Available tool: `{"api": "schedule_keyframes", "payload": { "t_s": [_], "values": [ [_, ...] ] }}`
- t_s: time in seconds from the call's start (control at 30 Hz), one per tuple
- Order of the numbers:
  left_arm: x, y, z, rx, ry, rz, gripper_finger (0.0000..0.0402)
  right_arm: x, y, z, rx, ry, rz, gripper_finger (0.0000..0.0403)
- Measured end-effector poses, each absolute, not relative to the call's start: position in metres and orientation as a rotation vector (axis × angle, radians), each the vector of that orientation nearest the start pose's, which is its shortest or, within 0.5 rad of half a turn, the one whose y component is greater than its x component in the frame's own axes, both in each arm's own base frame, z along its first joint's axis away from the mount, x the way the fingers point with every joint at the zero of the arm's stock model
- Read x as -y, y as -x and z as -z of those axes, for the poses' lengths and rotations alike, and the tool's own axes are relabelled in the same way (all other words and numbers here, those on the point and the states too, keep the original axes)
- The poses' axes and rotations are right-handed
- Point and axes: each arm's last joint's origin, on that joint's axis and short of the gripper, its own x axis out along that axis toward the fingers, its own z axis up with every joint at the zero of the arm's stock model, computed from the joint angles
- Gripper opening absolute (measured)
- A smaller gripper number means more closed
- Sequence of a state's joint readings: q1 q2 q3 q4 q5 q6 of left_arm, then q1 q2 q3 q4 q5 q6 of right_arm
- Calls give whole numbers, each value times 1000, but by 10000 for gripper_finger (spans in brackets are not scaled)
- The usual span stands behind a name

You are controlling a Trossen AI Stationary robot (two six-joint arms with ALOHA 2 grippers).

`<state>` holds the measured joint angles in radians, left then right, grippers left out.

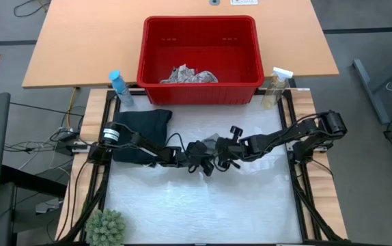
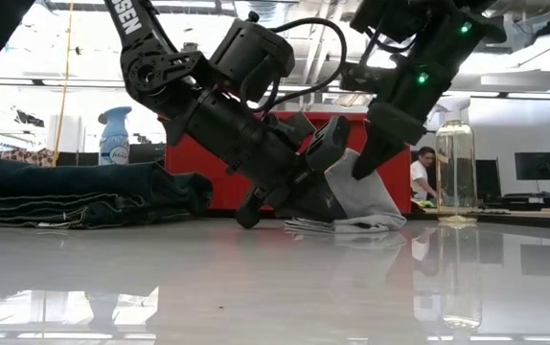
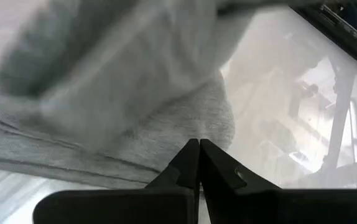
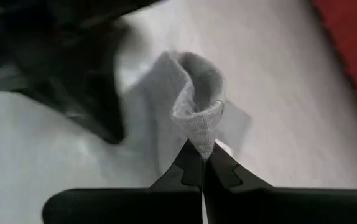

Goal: Fold Laundry from Bin
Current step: Fold the gray shorts

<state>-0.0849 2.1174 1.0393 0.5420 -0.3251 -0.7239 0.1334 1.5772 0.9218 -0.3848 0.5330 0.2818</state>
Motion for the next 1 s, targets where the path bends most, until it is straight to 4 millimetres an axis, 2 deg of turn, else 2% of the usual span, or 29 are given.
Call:
{"api": "schedule_keyframes", "payload": {
  "t_s": [0.17,0.23,0.37,0.57,0.83,1.0],
  "values": [
    [25,-407,-93,-414,607,-415,0,-15,-293,-197,-879,63,673,18],
    [25,-407,-93,-414,608,-416,0,-13,-293,-201,-864,69,684,18],
    [25,-407,-93,-414,611,-417,0,-18,-302,-202,-836,59,560,18],
    [25,-407,-92,-419,612,-420,0,-21,-311,-182,-896,68,511,18],
    [29,-405,-90,-454,593,-392,0,-25,-318,-178,-914,64,302,19],
    [30,-406,-90,-451,610,-376,0,-28,-317,-179,-942,100,148,68]
  ]
}}
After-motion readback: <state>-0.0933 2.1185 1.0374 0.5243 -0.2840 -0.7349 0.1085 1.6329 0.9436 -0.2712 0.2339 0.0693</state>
